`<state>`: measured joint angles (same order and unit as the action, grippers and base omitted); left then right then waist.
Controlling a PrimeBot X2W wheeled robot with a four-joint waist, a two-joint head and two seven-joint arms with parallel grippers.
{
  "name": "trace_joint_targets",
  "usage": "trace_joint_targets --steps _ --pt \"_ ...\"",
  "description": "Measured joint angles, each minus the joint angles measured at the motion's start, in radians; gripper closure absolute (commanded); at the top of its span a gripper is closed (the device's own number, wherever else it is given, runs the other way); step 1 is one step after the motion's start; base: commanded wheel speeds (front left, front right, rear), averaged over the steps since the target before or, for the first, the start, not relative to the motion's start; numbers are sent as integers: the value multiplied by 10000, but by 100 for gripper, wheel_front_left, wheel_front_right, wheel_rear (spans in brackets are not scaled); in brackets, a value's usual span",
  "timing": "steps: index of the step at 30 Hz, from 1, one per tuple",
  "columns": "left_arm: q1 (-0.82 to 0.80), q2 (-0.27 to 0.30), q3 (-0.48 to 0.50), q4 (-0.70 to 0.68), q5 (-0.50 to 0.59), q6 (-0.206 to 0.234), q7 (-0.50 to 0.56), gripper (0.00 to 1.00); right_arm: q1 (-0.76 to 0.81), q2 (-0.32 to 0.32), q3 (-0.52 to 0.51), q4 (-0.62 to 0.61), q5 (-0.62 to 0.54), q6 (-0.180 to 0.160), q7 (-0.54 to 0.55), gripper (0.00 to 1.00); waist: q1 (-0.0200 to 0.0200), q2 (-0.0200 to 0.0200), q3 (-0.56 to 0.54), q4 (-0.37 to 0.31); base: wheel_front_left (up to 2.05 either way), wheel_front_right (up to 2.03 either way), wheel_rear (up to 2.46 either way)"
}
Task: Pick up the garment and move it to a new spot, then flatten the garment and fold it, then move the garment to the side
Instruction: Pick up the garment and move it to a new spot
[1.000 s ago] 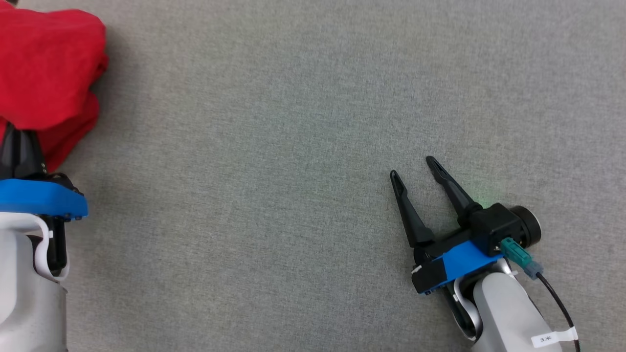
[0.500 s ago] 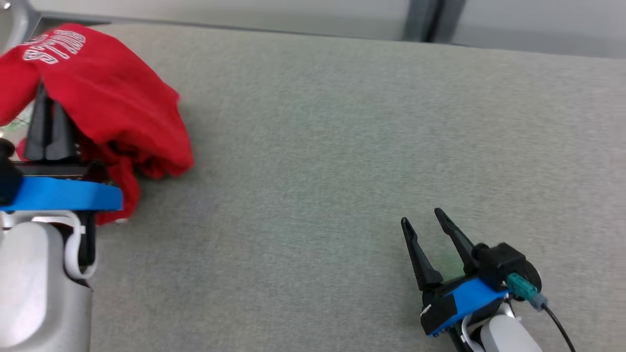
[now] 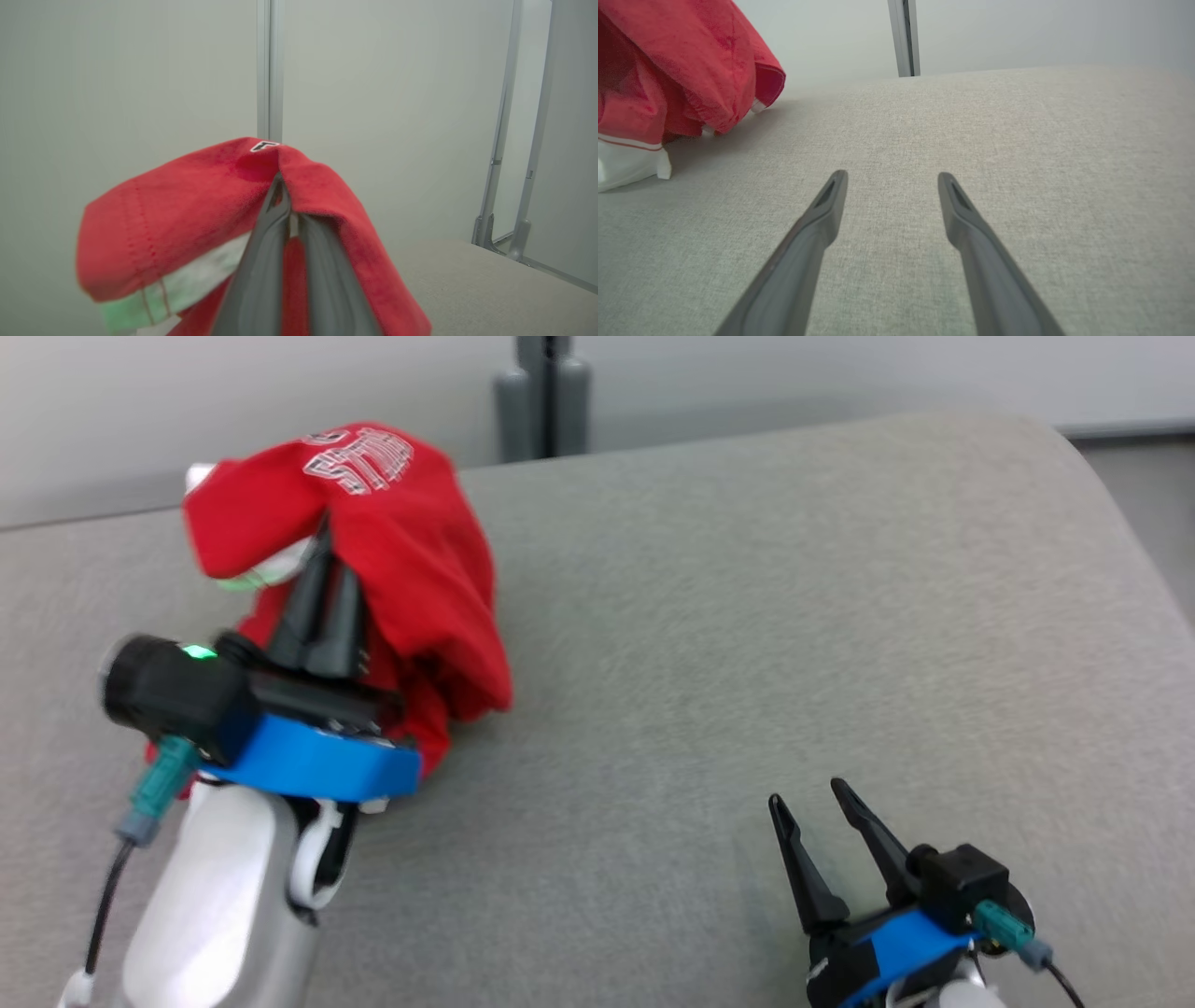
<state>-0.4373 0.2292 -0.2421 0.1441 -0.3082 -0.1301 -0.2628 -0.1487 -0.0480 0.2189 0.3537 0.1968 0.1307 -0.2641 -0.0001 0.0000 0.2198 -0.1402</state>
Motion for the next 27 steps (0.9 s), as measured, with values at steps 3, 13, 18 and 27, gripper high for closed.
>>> trace_joint_targets --steps 3,13,18,27 --pt "34 -165 -602 -144 -2 0 0 100 126 -10 13 -125 75 0 -4 0 0 0 -35 -610 0 0 0" --pt "557 -351 -1279 1122 -184 0 -2 0 294 -6 111 -462 81 0 0 0 0 0 -235 -1480 0 0 0" --pt "1111 -326 -518 1816 -173 0 -4 0 295 -2 -21 -522 107 0 -2 0 0 -1 -418 -1117 0 0 0" --pt "2546 -704 2010 2372 347 2 -4 0 295 -4 -568 -481 -75 -2 -2 0 0 -1 -1151 -44 0 0 0"
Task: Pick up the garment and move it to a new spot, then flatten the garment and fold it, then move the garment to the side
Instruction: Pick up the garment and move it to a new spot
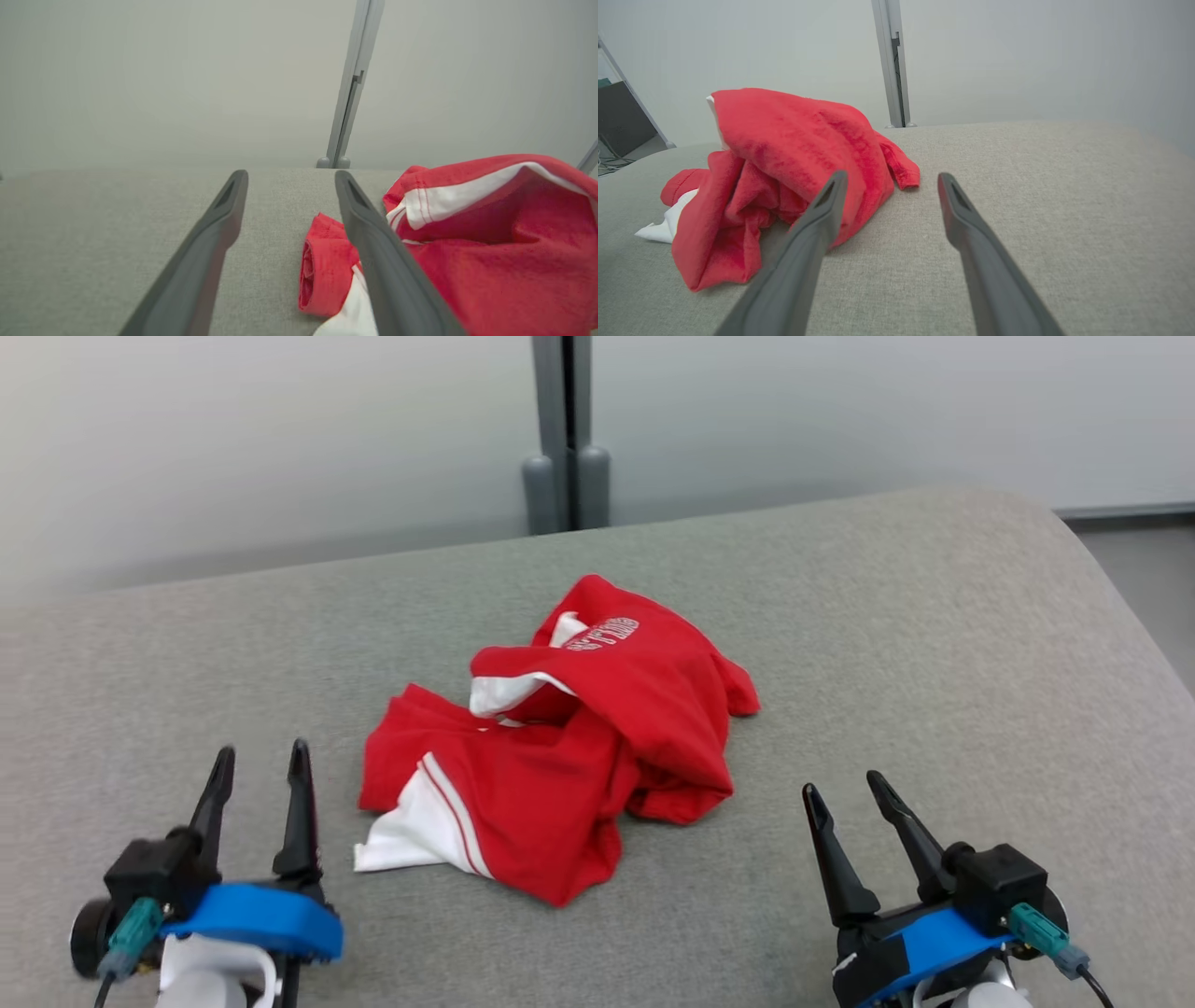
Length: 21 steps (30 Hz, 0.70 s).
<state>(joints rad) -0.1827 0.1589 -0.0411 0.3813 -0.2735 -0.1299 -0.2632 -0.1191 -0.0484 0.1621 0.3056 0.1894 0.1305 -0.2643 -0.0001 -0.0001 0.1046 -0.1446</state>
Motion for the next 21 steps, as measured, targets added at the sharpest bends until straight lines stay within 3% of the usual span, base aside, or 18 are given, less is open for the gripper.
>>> trace_joint_targets --steps 6,13,21 --pt "928 -299 928 23 414 0 2 0 149 6 -278 194 -153 2 2 0 0 -1 -450 667 0 0 0" --pt "1815 -677 1212 75 696 0 2 0 537 0 -554 460 -199 2 0 0 -1 -1 -955 1222 0 0 0" --pt "2157 -863 1103 184 784 -2 2 0 645 0 -577 556 -199 2 2 0 0 -1 -1048 1342 0 0 0"
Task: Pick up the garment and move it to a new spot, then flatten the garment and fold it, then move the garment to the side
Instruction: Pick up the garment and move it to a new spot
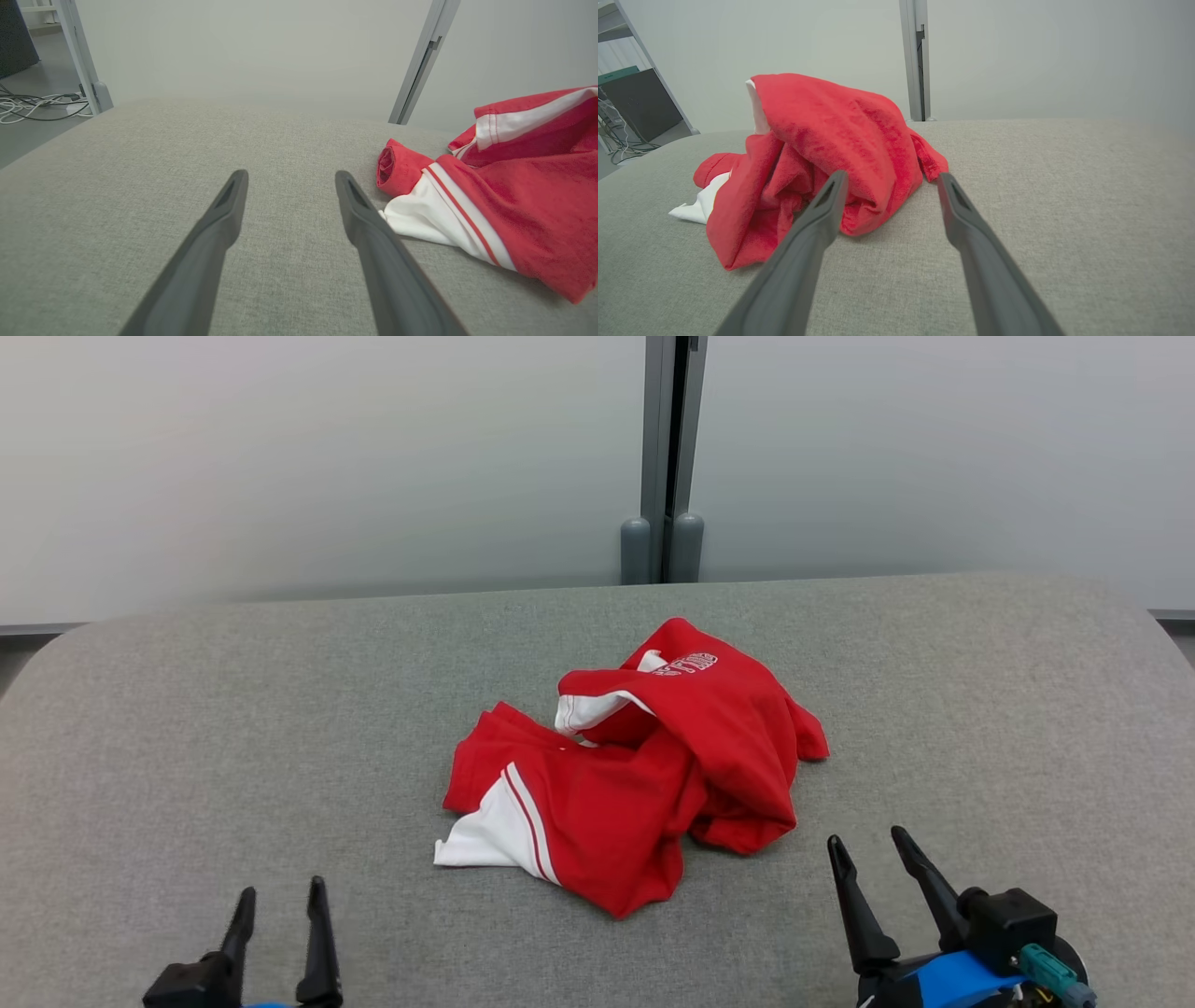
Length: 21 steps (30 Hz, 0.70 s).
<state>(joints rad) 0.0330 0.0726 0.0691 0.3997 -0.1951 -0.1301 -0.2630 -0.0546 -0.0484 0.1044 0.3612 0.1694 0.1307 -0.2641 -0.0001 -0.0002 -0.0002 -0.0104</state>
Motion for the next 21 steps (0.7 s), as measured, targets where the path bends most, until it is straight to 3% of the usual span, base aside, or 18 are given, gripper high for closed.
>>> trace_joint_targets --steps 8,21 --pt "-537 328 -1281 301 -750 0 -2 0 -39 2 336 -31 -58 0 -2 0 0 1 653 -494 0 0 0" --pt "-2701 2004 -3227 1049 -2493 0 -2 0 -456 -2 531 -700 -38 0 -2 0 4 5 2516 -1767 0 0 0"
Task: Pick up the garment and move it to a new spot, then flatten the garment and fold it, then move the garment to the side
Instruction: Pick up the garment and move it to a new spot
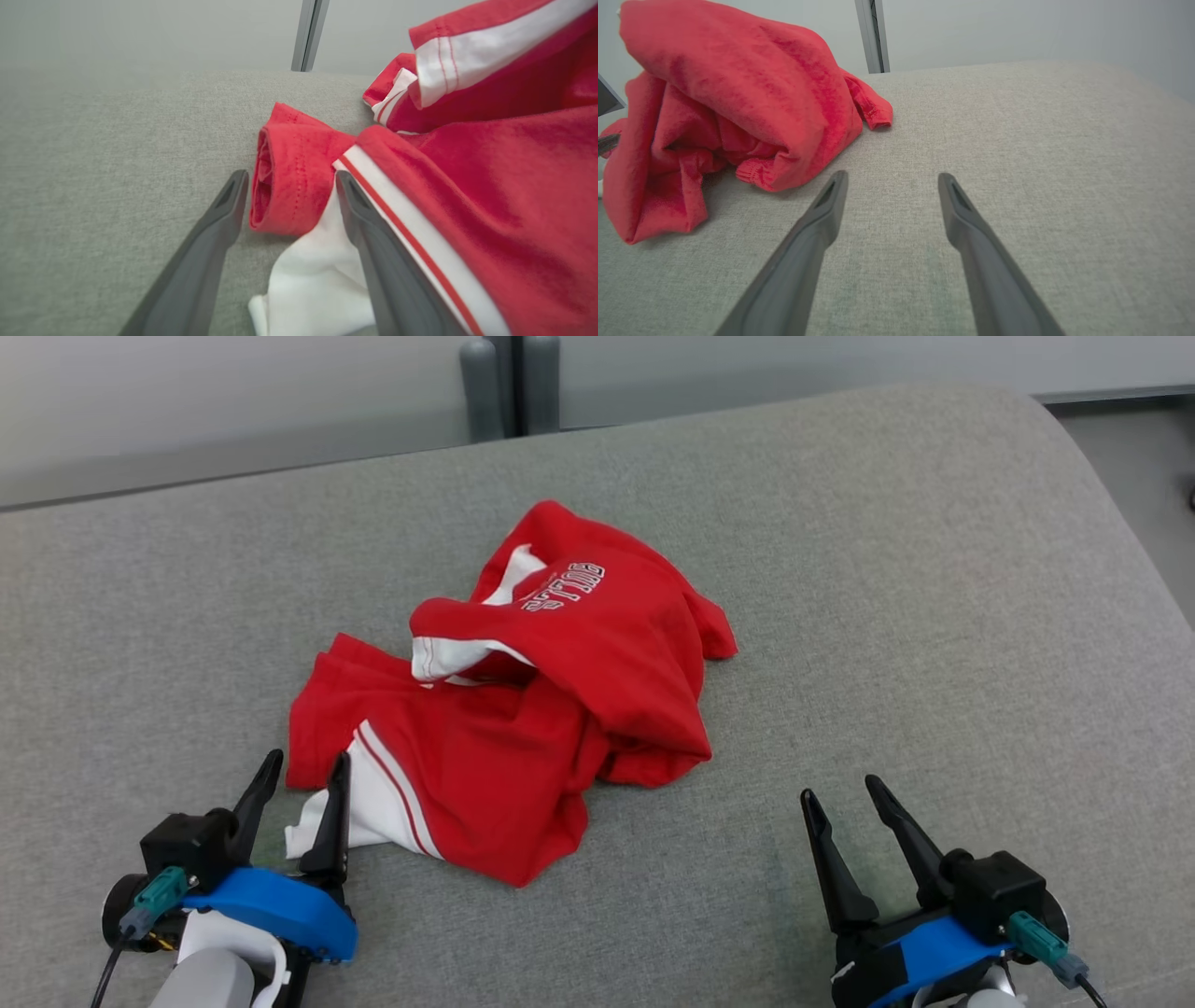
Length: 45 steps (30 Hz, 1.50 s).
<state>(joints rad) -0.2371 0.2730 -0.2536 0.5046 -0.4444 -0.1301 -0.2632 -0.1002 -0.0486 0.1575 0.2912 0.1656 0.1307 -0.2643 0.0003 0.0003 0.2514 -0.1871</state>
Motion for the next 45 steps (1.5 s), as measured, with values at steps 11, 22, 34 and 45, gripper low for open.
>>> trace_joint_targets --steps 11,22,34,45 --pt "-580 844 -2562 514 -1785 2 -33 65 -11 0 82 -125 88 0 0 0 -4 0 333 -142 0 0 0" --pt "-755 694 -1509 188 -1256 -12 -10 100 -72 -2 -84 236 92 0 2 0 -4 -2 -535 558 0 0 0" --pt "-1420 1026 1524 -1166 194 -15 2 100 200 4 -251 642 395 0 0 0 -5 -4 -1635 1986 0 0 0" --pt "-2559 2719 4063 -330 677 -13 2 100 24 4 -130 591 401 0 2 0 -2 -3 -1075 2202 0 0 0"
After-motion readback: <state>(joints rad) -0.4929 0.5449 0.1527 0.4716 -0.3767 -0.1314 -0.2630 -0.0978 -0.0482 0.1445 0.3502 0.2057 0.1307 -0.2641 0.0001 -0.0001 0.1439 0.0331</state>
